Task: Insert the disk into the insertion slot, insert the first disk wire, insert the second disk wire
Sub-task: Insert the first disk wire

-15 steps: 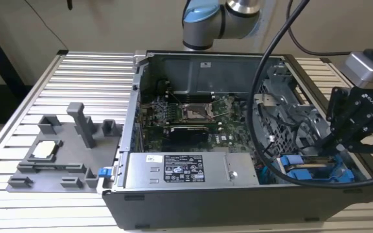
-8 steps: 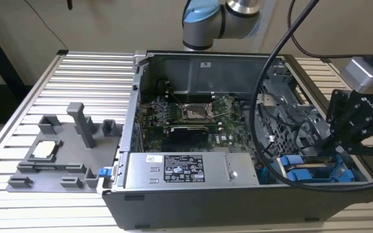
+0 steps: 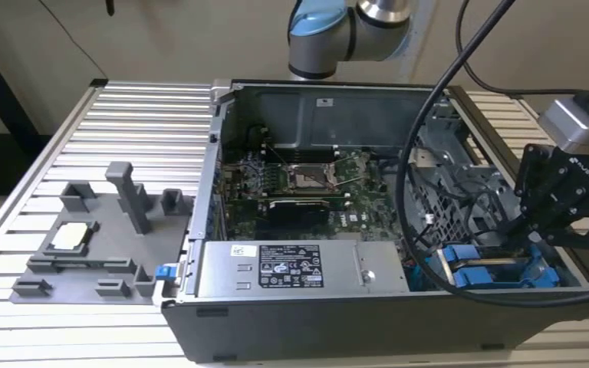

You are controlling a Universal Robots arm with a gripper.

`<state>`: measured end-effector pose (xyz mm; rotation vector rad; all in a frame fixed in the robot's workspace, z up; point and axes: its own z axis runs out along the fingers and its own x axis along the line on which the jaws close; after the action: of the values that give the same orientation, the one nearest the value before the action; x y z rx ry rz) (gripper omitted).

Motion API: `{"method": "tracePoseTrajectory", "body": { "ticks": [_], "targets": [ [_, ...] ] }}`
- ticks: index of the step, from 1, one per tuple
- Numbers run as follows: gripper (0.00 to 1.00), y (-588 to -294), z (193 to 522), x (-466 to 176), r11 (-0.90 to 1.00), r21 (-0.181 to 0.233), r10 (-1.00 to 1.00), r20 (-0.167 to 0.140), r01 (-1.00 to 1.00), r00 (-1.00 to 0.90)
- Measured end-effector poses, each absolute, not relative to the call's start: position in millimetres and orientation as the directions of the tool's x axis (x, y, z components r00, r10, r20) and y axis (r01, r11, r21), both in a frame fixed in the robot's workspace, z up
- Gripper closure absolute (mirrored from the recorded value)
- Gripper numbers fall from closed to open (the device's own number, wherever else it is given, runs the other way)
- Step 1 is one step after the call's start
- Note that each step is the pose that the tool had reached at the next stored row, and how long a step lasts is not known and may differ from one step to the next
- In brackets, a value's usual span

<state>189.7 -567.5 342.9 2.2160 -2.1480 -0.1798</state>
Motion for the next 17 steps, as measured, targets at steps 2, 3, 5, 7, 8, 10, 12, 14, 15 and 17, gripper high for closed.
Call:
{"method": "tracePoseTrajectory", "body": {
  "ticks": [2, 3, 5, 7, 8, 10, 12, 14, 15, 17],
  "targets": [
    [0.81, -567.5, 341.9, 190.0, -0.034, 0.117, -0.998, -0.048, -0.993, 0.028],
    [0.81, -567.6, 341.7, 190.2, -0.034, 0.117, -0.998, -0.048, -0.993, 0.029],
    [0.81, -567.5, 340.9, 190.6, -0.036, 0.117, -0.998, -0.048, -0.992, 0.030],
    [0.81, -567.6, 340.5, 190.8, -0.036, 0.117, -0.998, -0.048, -0.992, 0.031],
    [0.81, -567.6, 340.3, 190.8, -0.037, 0.117, -0.998, -0.048, -0.992, 0.031],
    [0.81, -567.7, 339.8, 191.0, -0.037, 0.117, -0.998, -0.048, -0.992, 0.031],
    [0.81, -567.7, 339.2, 191.1, -0.037, 0.117, -0.998, -0.048, -0.992, 0.031],
    [0.81, -567.8, 338.2, 191.2, -0.037, 0.117, -0.998, -0.049, -0.992, 0.031],
    [0.81, -567.8, 337.8, 191.2, -0.037, 0.117, -0.998, -0.048, -0.992, 0.031],
    [0.81, -567.8, 335.6, 191.2, -0.037, 0.117, -0.998, -0.049, -0.992, 0.031]
  ]
}}
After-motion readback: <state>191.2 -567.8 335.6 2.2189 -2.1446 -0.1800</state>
